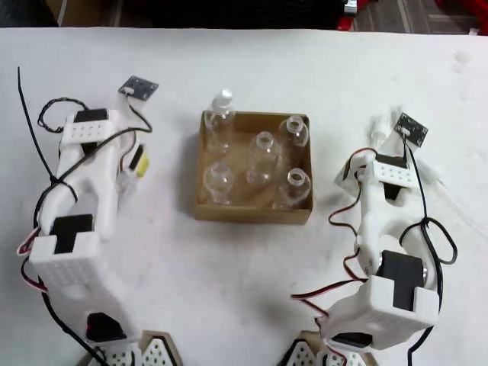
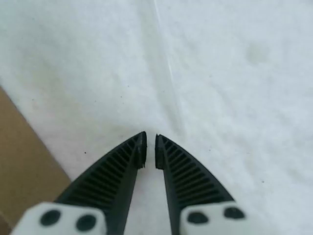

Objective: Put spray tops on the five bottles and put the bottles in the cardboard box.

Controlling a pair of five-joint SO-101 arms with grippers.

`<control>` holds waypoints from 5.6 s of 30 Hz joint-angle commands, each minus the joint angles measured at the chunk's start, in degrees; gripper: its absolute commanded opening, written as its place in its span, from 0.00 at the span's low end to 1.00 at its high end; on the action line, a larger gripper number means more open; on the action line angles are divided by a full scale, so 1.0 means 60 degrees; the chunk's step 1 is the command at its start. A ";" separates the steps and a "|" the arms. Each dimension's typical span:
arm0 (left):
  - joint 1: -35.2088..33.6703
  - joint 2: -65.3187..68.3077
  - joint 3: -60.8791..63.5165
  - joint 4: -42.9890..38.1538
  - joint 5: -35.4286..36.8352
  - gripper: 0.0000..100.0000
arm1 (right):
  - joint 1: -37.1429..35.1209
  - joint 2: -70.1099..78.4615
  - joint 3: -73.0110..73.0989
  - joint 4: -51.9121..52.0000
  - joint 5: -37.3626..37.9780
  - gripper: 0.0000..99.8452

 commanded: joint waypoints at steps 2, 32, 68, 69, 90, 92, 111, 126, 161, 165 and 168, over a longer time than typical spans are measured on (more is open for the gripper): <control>0.0051 -0.0066 -0.0601 -0.0103 -0.0059 0.20 | -0.0125 -0.0037 -0.0264 -0.0125 0.0073 0.02; 0.0212 0.2322 -0.3839 0.2593 -0.0059 0.02 | -0.0125 -0.0037 -0.0278 -0.0125 0.0073 0.02; 0.2015 -0.7201 -0.1817 0.5744 0.2403 0.02 | -0.0110 -0.0037 -0.0264 -0.0125 0.0073 0.02; 0.2073 -0.7524 -0.1626 0.5553 0.2418 0.02 | -0.0110 -0.0037 -0.0264 -0.0125 0.0073 0.02; 0.2557 -1.6168 0.5846 -0.0366 0.3399 0.02 | -0.0139 -0.0037 -0.0264 -0.0125 0.0088 0.02; 0.2996 -1.6813 0.6300 -0.0527 0.4117 0.02 | -0.0139 -0.0037 -0.0264 -0.0125 0.0088 0.02; 0.5956 -1.7004 0.9538 -0.9949 0.4733 0.02 | -0.0110 -0.0037 -0.0264 -0.0125 0.0088 0.02; 0.5868 -1.5802 1.1795 -1.3070 0.4571 0.02 | -0.0110 -0.0037 -0.0264 -0.0125 0.0088 0.02; 0.5590 -1.4908 1.2484 -1.4344 0.4645 0.02 | -0.0125 -0.0037 -0.0249 -0.0330 0.0088 0.02; 0.5619 -1.4923 1.2440 -1.4344 0.4659 0.02 | -0.0125 -0.0037 -0.0249 -0.0344 0.0088 0.02; 0.5604 -1.4923 1.2498 -1.4330 0.4659 0.02 | -0.0139 -0.0037 -0.0249 -0.0344 0.0088 0.02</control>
